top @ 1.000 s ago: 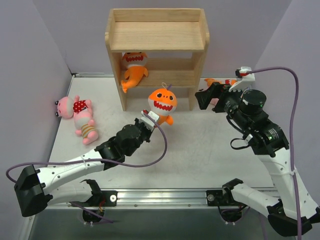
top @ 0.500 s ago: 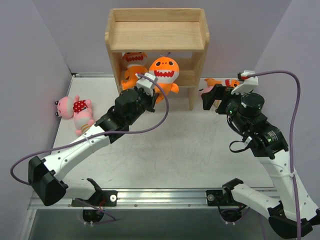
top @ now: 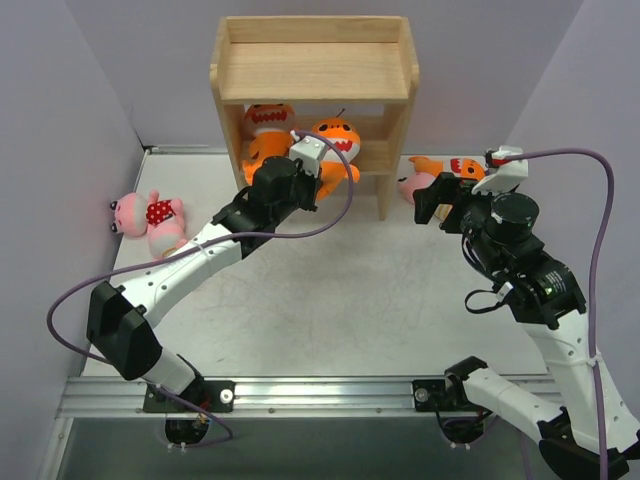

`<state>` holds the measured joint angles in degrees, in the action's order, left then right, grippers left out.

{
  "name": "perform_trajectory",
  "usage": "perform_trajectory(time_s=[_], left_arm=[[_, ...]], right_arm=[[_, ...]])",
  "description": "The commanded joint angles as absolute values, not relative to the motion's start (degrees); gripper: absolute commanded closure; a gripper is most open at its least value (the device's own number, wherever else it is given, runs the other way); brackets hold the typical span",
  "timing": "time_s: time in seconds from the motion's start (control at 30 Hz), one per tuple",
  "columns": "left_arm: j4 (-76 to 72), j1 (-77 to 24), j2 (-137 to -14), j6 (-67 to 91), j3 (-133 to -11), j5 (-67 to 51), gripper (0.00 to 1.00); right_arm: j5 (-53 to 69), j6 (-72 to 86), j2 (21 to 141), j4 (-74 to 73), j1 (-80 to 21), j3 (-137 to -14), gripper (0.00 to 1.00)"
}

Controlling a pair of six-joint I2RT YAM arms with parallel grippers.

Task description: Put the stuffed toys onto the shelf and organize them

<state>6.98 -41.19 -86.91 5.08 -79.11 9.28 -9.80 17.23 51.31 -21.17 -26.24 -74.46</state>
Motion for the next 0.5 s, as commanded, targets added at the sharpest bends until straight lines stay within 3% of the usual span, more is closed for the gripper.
perform_trajectory(time_s=[0.0, 0.47], left_arm=[[2.6, -40.3, -88.2, 2.3, -83.2, 10.6, 0.98], [-7.0, -39.1, -93.2, 0.1, -84.1, 14.1, 0.97]], right_arm=[[-11.7, 16.3, 51.2, -20.8, -25.8, -76.3, 0.03], [-12.3, 16.6, 50.6, -22.6, -25.8, -77.4, 0.03]])
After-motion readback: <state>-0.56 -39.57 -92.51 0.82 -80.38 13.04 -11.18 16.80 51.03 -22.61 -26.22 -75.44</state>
